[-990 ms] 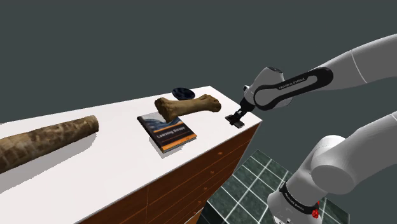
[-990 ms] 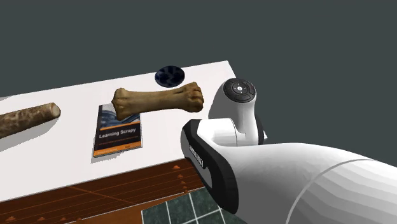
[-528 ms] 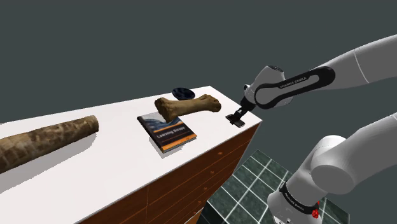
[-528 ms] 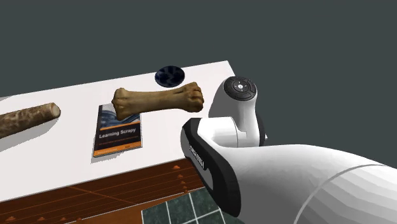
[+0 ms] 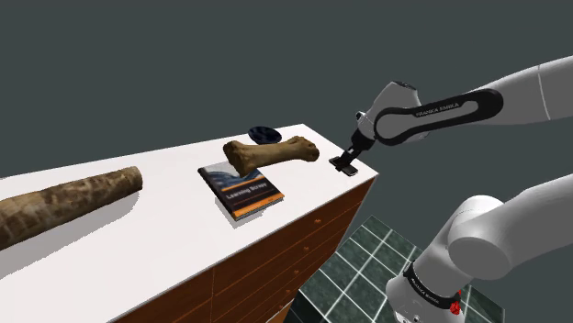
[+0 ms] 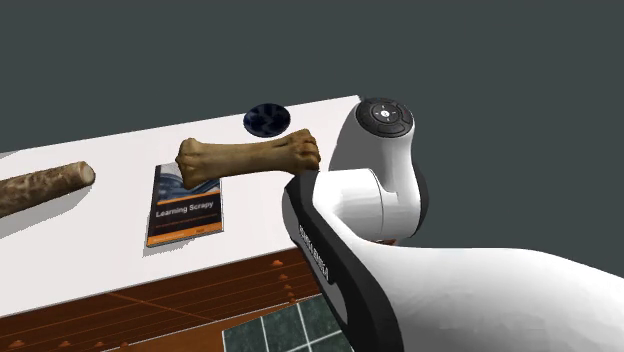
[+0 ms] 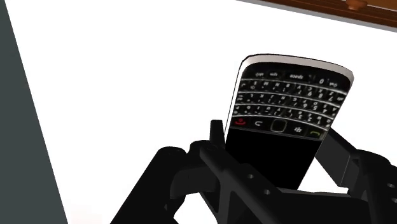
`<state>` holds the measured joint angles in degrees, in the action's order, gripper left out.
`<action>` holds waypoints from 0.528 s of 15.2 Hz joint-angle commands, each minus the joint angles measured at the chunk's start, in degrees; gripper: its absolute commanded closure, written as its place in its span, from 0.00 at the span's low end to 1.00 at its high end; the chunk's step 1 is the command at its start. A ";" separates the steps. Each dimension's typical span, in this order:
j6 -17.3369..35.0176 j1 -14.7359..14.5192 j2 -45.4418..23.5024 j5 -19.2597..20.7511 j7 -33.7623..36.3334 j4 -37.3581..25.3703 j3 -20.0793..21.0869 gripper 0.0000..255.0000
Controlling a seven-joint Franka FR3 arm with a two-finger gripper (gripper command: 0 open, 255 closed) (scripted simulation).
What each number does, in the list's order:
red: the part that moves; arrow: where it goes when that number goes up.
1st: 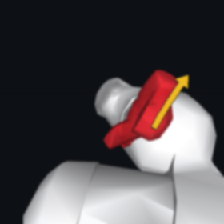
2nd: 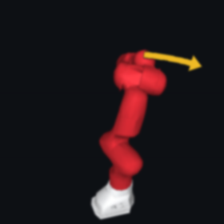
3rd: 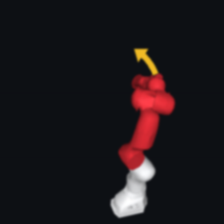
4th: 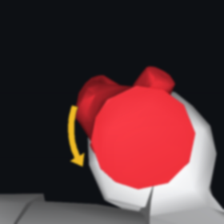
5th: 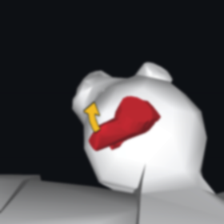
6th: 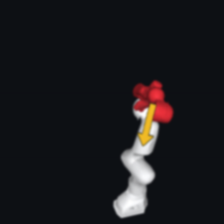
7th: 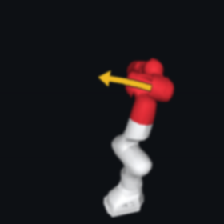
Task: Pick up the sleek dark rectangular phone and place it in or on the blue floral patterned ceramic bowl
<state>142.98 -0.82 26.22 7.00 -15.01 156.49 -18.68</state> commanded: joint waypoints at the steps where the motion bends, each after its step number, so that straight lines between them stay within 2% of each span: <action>1: -2.09 0.10 1.03 0.05 0.15 -1.04 0.29 1.00; 8: -8.71 0.37 4.41 0.12 0.70 -4.31 1.36 1.00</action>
<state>135.38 -0.51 30.09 7.10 -14.32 152.71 -17.44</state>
